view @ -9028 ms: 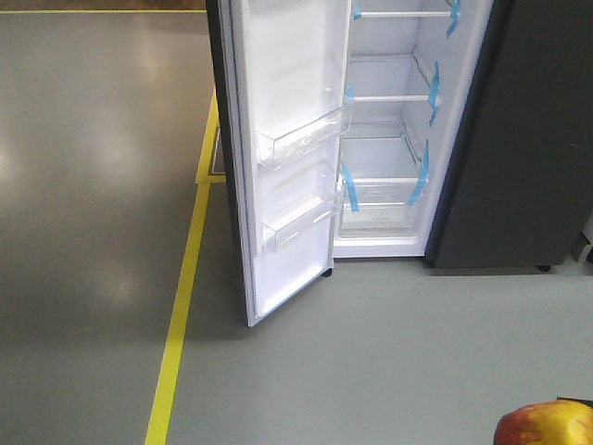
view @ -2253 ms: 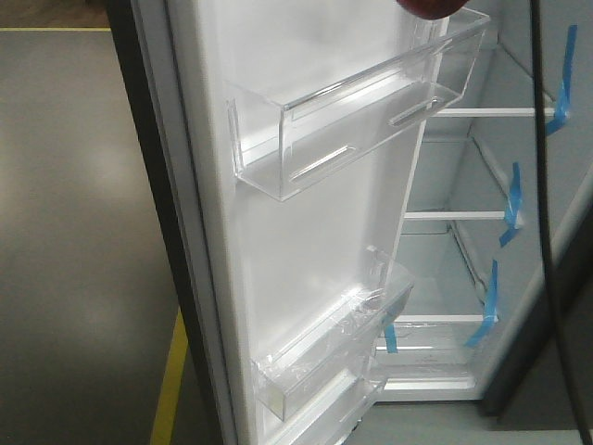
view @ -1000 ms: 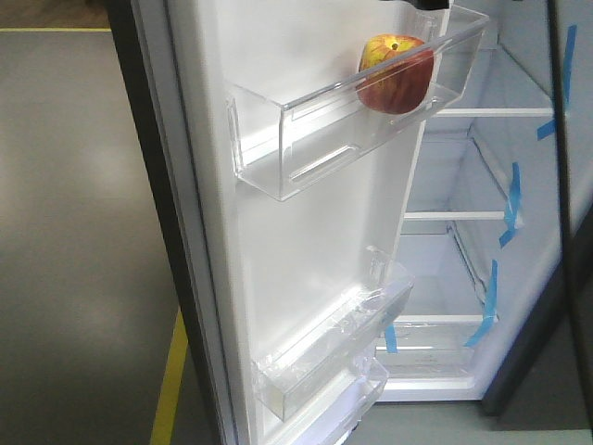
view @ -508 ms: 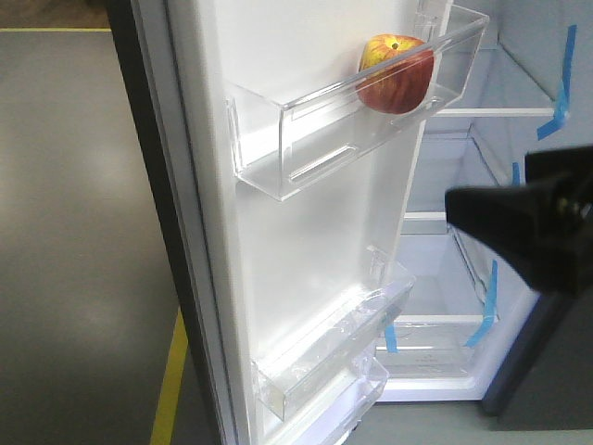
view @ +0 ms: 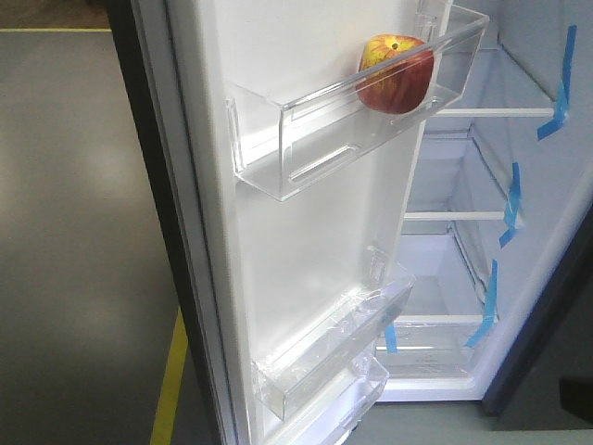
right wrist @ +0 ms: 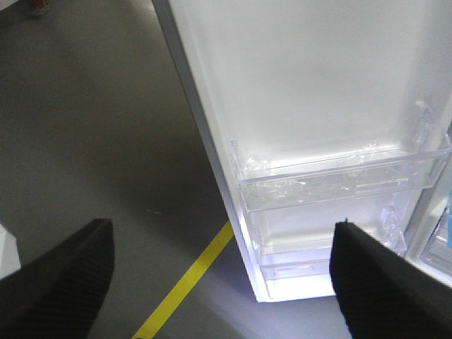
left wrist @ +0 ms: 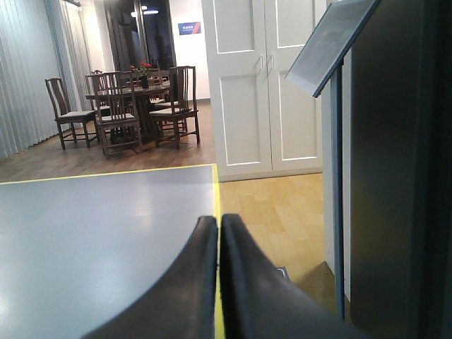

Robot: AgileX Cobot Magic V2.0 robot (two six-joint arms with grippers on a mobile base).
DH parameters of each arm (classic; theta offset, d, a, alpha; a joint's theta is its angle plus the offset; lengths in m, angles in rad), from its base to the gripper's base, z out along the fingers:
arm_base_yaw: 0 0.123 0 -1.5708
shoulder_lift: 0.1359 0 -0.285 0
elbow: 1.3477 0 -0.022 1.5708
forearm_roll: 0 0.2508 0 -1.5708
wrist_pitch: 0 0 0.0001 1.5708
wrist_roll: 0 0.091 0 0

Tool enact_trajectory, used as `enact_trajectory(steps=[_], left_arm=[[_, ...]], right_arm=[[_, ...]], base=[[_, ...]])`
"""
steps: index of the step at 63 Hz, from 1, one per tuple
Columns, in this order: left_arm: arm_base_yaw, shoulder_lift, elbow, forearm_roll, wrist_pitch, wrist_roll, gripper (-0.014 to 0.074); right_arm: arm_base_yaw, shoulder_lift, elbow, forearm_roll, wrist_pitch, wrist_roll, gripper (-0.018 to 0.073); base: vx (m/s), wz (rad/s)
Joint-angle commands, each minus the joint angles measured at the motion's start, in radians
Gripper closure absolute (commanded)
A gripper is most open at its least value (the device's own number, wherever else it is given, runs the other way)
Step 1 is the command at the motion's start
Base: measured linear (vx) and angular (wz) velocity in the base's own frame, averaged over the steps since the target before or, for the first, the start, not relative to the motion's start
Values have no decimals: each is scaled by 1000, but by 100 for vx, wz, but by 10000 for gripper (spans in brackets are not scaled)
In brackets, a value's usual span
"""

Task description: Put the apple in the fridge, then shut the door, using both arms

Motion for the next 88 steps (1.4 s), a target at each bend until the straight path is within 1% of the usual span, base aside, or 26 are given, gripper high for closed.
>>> enact_trajectory(steps=[1,20,39,43,48,50,53,60,66,79,88], left_arm=[[-7,-15,21,-9,-68,-3,603],[-7,-15,21,-9,-68,-3,603],[-7,-15,21,-9,-72,-5,603],[-7,-15,21,-11,-103,-26,603],[-7,-14,8,-14,-144,-80,603],[-7,-12,-9,-14,-142,-97,603],[-7,-3,-42,-13,-130,-101,603],[-7,52,-152,-9,-53,-99,603],[-7,128,-271,-9,55,-83,603],[-7,349,-523,-9,291,-82,603],[-7,512,-672,-9,410,-82,603]], right_arm=[[-3,-50,10,35,-18,-9,-33],[-3,-162,86,37,79,-10,-33],[-3,-172,87,37,108,-10,-33],[-3,-172,87,37,110,-10,-33],[-3,-172,87,37,111,-10,-33],[-3,-172,87,37,111,-10,-33],[-3,-172,87,37,111,-10,-33],[-3,-172,87,37,111,-10,-33],[-3,-172,87,37,111,-10,-33],[-3,-172,87,37,111,-10,-33],[-3,-172,87,37,111,-10,-33]], base=[[0,0],[0,0],[0,0],[0,0],[0,0],[0,0],[0,0],[0,0],[0,0],[0,0],[0,0]])
